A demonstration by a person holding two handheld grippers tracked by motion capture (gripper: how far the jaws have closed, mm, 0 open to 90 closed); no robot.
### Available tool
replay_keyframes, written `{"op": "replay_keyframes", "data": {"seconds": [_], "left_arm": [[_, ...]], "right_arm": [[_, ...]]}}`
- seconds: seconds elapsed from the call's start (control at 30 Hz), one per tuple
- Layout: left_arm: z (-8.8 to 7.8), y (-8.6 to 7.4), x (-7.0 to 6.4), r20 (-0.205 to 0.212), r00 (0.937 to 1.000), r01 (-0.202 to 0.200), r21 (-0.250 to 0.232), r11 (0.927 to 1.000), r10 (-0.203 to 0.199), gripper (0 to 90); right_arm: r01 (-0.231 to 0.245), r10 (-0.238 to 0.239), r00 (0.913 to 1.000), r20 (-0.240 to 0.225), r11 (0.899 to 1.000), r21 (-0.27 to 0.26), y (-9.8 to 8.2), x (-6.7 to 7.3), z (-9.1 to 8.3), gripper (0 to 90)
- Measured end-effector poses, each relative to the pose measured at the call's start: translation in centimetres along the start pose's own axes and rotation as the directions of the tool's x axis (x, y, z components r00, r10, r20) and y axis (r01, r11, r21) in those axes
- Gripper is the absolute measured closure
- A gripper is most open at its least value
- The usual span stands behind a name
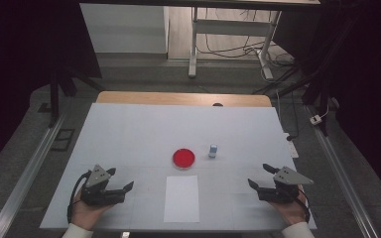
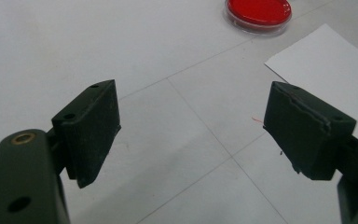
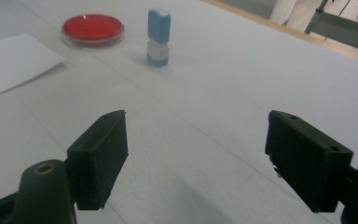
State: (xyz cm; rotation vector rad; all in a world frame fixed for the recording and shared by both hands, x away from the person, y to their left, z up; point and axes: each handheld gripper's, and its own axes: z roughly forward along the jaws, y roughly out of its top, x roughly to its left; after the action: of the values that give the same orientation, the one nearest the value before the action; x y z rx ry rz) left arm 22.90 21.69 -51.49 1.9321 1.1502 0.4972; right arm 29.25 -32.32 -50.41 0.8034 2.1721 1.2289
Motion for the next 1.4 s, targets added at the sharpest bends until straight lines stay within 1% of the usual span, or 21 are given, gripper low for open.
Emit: {"op": "replay_keyframes", "data": {"seconds": [0.07, 0.1, 0.2, 0.33, 0.4, 0.53, 0.6, 0.63, 0.7, 0.87, 0.97, 1.13, 1.23, 1.37, 1.4], "left_arm": [[0.0, 0.0, 0.0, 0.001, 1.0, -0.001, 0.001, 1.0, 0.001, 18.0], [0.0, 0.0, -0.1, -0.001, 1.0, -0.01, 0.001, 1.0, 0.01, 17.9], [0.0, 0.0, -0.3, 0.001, 0.9998, -0.018, -0.002, 0.9998, 0.018, 17.9], [0.1, -0.1, -0.3, -0.004, 0.9996, -0.029, 0.0, 0.9996, 0.029, 17.9], [0.1, -0.2, -0.3, -0.004, 0.9996, -0.03, -0.001, 0.9996, 0.029, 17.9], [0.2, -0.2, -0.4, -0.003, 0.9993, -0.037, -0.003, 0.9993, 0.037, 18.1], [0.2, -0.2, -0.5, -0.001, 0.9992, -0.039, -0.004, 0.9992, 0.039, 18.5], [0.2, -0.2, -0.5, -0.002, 0.9992, -0.04, -0.005, 0.9992, 0.04, 18.5], [0.2, -0.2, -0.5, -0.004, 0.9992, -0.041, -0.007, 0.9991, 0.041, 18.6], [0.2, -0.1, -0.5, -0.007, 0.999, -0.045, -0.005, 0.999, 0.044, 18.7], [0.2, -0.1, -0.5, -0.011, 0.9988, -0.047, -0.003, 0.9989, 0.047, 18.8], [0.2, -0.1, -0.5, -0.005, 0.9984, -0.055, -0.007, 0.9984, 0.055, 18.9], [0.2, 0.0, -0.4, -0.003, 0.9982, -0.059, -0.01, 0.9982, 0.059, 18.9], [0.3, 0.0, -0.4, 0.001, 0.9982, -0.06, -0.009, 0.9981, 0.06, 18.9], [0.3, -0.1, -0.5, 0.003, 0.998, -0.063, -0.008, 0.998, 0.063, 18.9]], "right_arm": [[0.002, -0.002, 1.0, 0.0, 1.0, 0.008, -0.1, 0.0, 0.1, 20.4], [0.003, -0.003, 1.0, 0.003, 1.0, 0.014, -0.1, 0.0, 0.1, 20.7], [0.002, -0.003, 1.0, 0.004, 1.0, 0.018, -0.2, 0.0, 0.2, 21.0], [0.004, -0.004, 1.0, -0.008, 1.0, 0.029, -0.3, 0.0, 0.3, 21.6], [0.009, -0.009, 0.9998, -0.015, 1.0, 0.027, -0.3, 0.1, 0.4, 21.9], [0.008, -0.008, 0.9999, -0.015, 1.0, 0.026, -0.3, 0.1, 0.4, 22.2], [0.005, -0.005, 1.0, -0.004, 1.0, 0.013, -0.2, 0.1, 0.1, 24.5], [0.005, -0.005, 1.0, -0.009, 1.0, 0.001, -0.2, 0.0, 0.1, 24.6], [0.005, -0.005, 1.0, -0.007, 1.0, -0.004, -0.1, 0.0, 0.0, 24.7], [0.008, -0.008, 0.9999, -0.011, 1.0, -0.004, 0.0, 0.2, 0.0, 25.4], [-0.001, 0.001, 0.9999, -0.016, 1.0, -0.005, 0.0, 0.2, 0.0, 25.4], [-0.006, 0.006, 0.9998, -0.019, 1.0, 0.011, 0.1, 0.3, 0.2, 25.4], [-0.003, 0.003, 0.9999, -0.013, 1.0, 0.016, 0.4, 0.4, 0.4, 25.4], [0.001, 0.0, 1.0, -0.01, 1.0, 0.028, 1.7, 0.4, 0.9, 25.9], [0.0, 0.0, 0.9999, -0.015, 0.999, 0.032, 1.9, 0.4, 1.1, 26.1]]}}
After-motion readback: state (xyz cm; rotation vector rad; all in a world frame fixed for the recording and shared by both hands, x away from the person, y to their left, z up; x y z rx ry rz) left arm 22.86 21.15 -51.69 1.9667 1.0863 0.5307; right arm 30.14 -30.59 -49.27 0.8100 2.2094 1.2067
